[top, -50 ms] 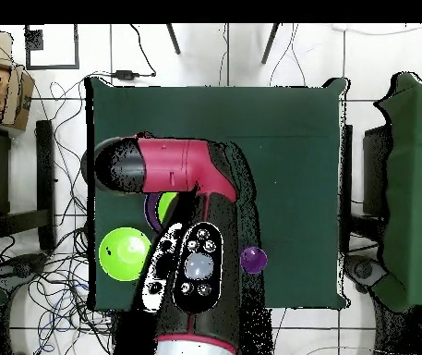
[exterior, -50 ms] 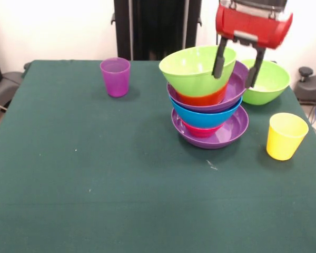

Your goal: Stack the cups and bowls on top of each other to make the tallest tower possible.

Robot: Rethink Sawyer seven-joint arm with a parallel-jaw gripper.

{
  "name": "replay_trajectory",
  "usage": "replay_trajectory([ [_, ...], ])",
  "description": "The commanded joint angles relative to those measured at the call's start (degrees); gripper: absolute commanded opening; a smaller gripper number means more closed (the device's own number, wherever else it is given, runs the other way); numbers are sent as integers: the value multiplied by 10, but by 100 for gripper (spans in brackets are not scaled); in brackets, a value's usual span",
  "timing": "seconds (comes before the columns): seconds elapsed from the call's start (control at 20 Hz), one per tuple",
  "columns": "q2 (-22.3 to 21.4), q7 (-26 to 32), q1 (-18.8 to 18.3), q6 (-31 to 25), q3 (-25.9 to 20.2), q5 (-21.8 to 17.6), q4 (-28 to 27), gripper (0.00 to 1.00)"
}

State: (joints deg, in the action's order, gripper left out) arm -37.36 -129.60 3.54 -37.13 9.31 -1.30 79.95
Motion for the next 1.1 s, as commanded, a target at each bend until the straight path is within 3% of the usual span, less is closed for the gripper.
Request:
replay_trajectory([
  [0.05, 70, -88, 13, -51, -9, 7, -81, 100],
  [0.7, 91, -135, 70, -134, 39, 41, -146, 100],
  [1.1, 106, -155, 103, -134, 68, 67, -150, 100],
])
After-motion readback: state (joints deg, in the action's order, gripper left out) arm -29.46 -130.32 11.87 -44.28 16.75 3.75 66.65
